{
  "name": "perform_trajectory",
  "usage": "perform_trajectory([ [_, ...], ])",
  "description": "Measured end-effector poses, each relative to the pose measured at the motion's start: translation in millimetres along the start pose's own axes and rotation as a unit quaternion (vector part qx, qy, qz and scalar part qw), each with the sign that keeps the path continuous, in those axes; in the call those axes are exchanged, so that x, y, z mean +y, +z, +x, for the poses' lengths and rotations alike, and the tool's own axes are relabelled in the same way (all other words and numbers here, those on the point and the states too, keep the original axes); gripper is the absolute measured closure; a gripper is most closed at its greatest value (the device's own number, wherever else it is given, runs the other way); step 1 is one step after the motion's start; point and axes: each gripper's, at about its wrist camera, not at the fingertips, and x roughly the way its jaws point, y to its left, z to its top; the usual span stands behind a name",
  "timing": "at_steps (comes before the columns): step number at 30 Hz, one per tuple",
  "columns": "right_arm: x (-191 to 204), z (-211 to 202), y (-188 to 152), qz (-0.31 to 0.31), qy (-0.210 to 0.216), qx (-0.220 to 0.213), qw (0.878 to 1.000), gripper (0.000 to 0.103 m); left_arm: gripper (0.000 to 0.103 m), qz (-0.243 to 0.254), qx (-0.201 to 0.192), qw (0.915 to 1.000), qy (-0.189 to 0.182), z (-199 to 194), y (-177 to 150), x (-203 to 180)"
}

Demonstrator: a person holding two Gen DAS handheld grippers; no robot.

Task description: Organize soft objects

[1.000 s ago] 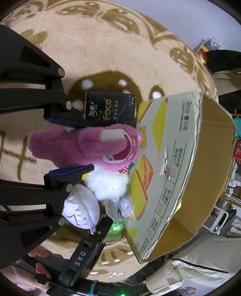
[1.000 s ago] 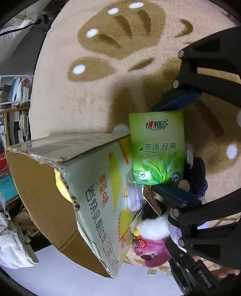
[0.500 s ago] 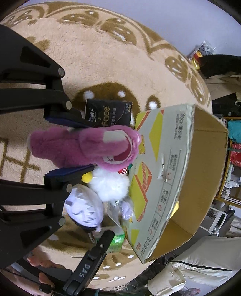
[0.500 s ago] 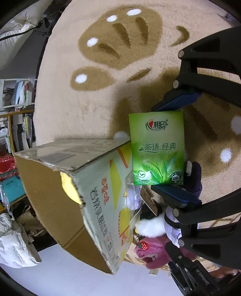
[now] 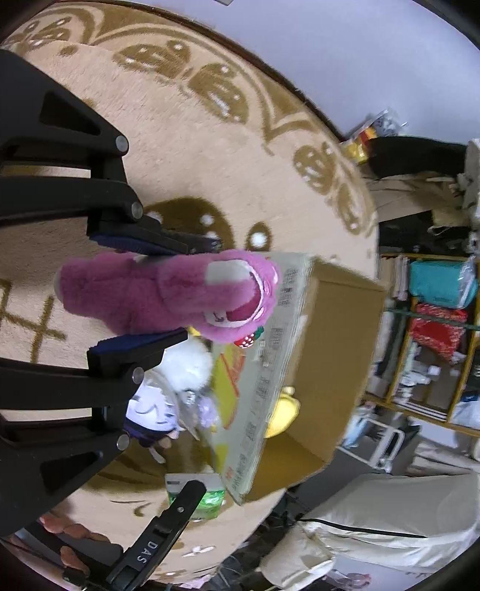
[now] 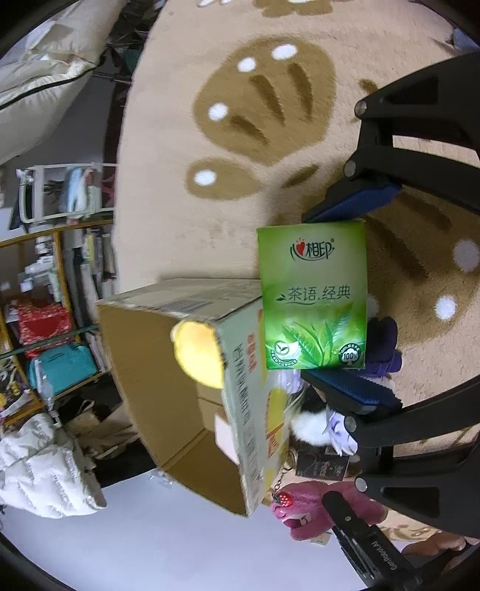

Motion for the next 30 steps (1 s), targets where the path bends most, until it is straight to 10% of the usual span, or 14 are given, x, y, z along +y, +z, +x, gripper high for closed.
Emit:
perform_trajectory([
  [30, 37.8, -76.0, 13.3, -0.048, 0.065, -0.189, 0.979, 0.025, 0.066, 0.025, -0.176, 0.9841, -0.011, -79.9, 11.5, -6.0],
])
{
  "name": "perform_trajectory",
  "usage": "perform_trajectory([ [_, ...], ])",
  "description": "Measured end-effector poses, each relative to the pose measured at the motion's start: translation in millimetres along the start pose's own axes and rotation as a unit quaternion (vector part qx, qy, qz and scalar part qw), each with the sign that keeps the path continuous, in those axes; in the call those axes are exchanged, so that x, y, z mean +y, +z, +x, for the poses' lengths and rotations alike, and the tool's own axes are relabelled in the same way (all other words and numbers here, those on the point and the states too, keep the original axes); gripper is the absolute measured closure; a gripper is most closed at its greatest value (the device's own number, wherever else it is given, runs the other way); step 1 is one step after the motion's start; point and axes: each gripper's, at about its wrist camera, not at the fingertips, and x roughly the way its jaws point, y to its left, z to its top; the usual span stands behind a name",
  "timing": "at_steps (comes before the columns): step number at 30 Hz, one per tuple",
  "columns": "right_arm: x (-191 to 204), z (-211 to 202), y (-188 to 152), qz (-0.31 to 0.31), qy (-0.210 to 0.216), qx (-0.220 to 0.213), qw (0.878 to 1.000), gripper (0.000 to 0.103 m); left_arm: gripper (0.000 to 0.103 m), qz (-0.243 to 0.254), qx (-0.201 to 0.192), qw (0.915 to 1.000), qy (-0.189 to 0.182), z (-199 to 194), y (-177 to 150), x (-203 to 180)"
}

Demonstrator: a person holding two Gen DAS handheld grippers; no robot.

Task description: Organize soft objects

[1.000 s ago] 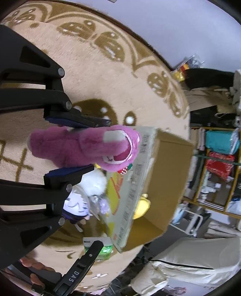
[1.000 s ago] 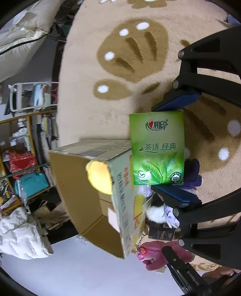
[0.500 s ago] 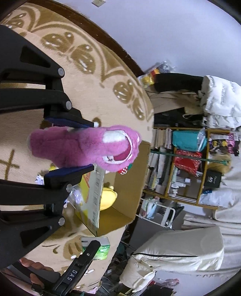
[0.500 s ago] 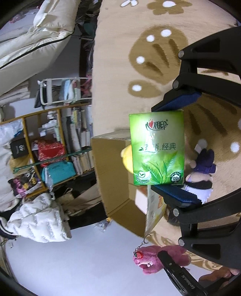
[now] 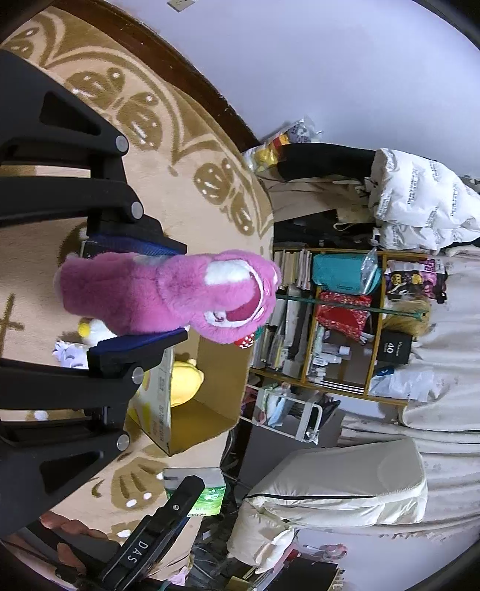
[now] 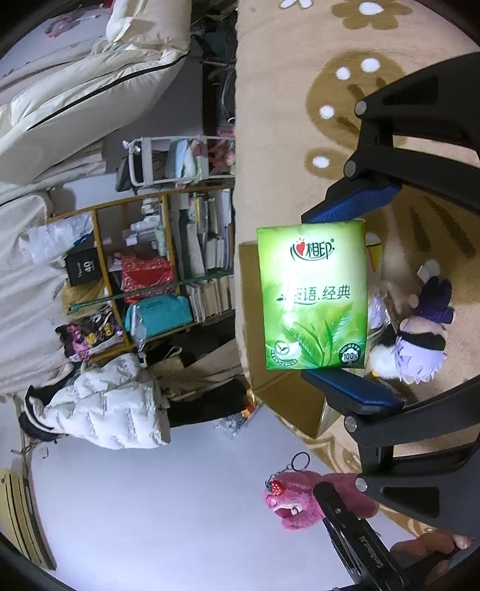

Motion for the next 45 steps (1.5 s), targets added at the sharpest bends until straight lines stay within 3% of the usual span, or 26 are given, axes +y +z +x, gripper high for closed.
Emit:
perform_trajectory([
  [19, -3.7, 6.3, 26.1, 0.015, 0.036, -0.051, 0.998, 0.024, 0.066, 0.020, -0.059, 0.9981, -0.004, 5.8, 30.5, -11.9],
  [34, -0.1, 21.4, 43.7, -0.002, 0.041, -0.049, 0.998, 0.024, 0.066, 0.029, -0.061, 0.9977, -0.012, 38.5, 65.3, -24.7],
  [45, 14.7, 40.7, 43.9, -0.044, 0.055, -0.038, 0.997, 0.024, 0.066, 0.026, -0.044, 0.9986, -0.016, 65.8, 58.5, -23.3],
])
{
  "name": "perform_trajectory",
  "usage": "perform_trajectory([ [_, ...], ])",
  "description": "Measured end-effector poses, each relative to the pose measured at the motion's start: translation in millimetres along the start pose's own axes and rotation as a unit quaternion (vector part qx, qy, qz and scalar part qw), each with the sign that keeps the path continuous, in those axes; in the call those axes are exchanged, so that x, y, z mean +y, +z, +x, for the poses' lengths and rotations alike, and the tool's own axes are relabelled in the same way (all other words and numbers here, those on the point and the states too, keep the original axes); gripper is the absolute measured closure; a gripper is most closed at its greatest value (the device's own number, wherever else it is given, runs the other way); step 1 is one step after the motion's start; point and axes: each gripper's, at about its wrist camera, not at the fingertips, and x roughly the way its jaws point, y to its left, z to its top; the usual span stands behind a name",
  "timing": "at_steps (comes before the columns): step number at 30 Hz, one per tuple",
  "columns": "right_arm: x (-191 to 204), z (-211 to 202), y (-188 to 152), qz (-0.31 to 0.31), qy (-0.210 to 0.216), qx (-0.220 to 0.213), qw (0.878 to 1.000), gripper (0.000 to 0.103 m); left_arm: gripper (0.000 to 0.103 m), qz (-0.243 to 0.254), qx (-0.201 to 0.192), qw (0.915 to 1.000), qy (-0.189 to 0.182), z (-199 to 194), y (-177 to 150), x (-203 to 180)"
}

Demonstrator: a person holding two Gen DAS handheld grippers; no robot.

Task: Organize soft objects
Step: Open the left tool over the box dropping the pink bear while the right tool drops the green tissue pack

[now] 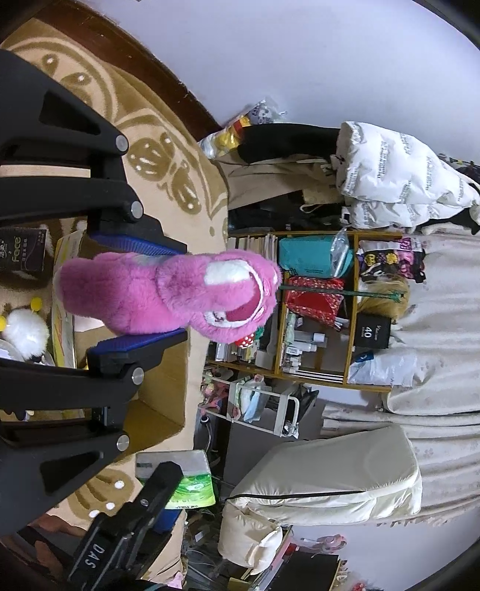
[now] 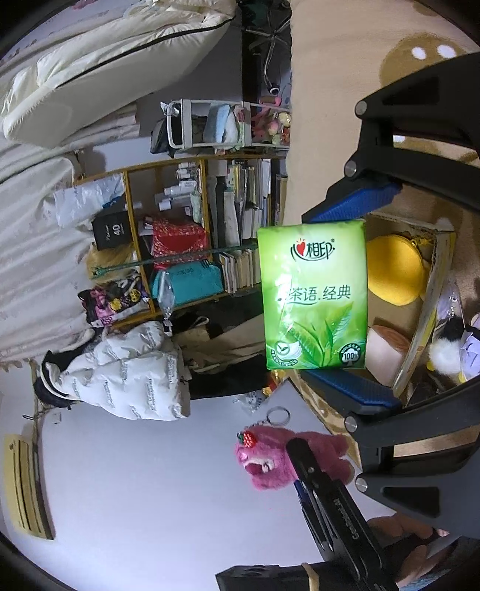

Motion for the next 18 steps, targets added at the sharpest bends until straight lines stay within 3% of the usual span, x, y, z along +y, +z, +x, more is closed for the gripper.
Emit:
perform_trajectory([
  [18, -11.1, 35.8, -30.4, 0.001, 0.003, 0.063, 0.998, 0.024, 0.066, 0.014, 0.057, 0.9982, -0.005, 41.2, -27.7, -7.9],
])
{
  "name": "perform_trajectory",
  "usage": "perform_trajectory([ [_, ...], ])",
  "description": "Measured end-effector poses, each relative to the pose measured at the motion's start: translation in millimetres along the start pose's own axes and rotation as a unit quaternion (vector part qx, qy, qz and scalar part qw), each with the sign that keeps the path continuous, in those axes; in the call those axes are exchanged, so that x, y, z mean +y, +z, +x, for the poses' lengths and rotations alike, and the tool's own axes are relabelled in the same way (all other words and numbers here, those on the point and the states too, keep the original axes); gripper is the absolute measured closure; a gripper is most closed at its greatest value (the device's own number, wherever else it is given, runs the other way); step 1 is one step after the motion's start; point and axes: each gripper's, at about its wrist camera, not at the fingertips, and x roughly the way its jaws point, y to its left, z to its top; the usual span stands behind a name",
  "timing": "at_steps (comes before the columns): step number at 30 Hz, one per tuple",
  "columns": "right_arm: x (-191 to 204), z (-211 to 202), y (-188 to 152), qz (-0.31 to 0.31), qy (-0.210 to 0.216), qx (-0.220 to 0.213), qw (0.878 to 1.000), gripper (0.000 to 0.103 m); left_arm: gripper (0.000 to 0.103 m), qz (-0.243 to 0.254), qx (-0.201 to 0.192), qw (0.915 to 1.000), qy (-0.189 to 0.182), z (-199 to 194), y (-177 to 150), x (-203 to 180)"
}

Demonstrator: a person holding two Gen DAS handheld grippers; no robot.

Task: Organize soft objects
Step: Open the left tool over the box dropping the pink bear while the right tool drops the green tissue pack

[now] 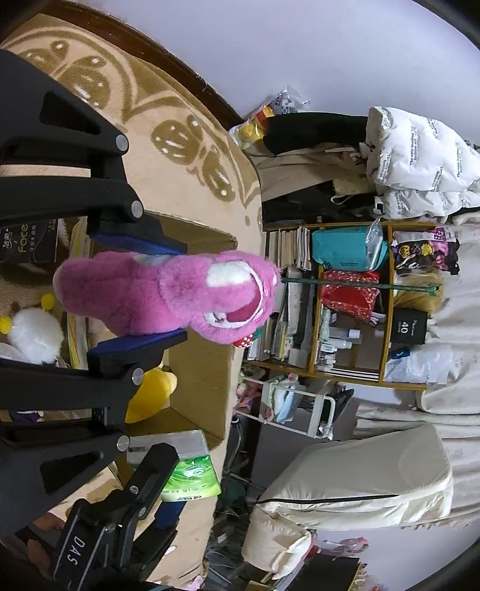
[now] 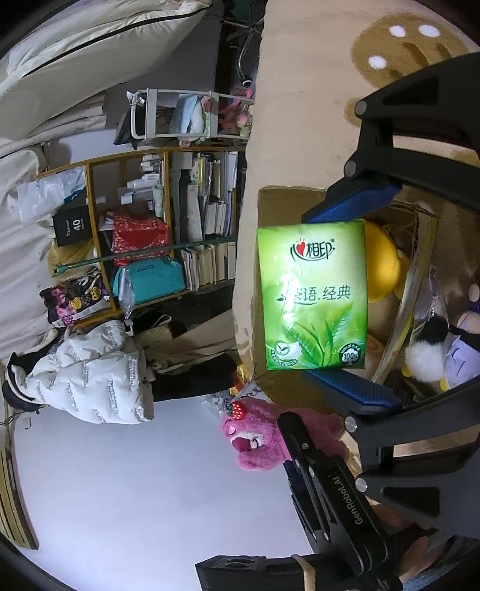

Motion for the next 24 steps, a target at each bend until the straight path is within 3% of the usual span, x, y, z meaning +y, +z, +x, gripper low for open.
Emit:
perform_trajectory([
  [14, -11.8, 11.2, -7.7, 0.020, -0.003, 0.027, 0.999, 0.024, 0.063, 0.003, 0.030, 0.9996, 0.000, 16.1, -3.5, -1.2],
  [17, -13.7, 16.3, -8.4, 0.021, -0.004, 0.034, 0.999, 0.024, 0.047, -0.001, 0.025, 0.9997, 0.009, 13.9, -3.4, 1.2],
  [22, -16.3, 23.0, -12.8, 0.017, -0.012, 0.053, 0.998, 0.023, 0.044, -0.028, 0.044, 0.9986, 0.008, 15.5, -6.0, 14.0],
  [24, -15.0, 20.4, -12.5, 0.014, -0.008, 0.049, 0.999, 0.016, 0.041, -0.033, 0.049, 0.9981, 0.015, 15.0, -7.8, 18.3],
])
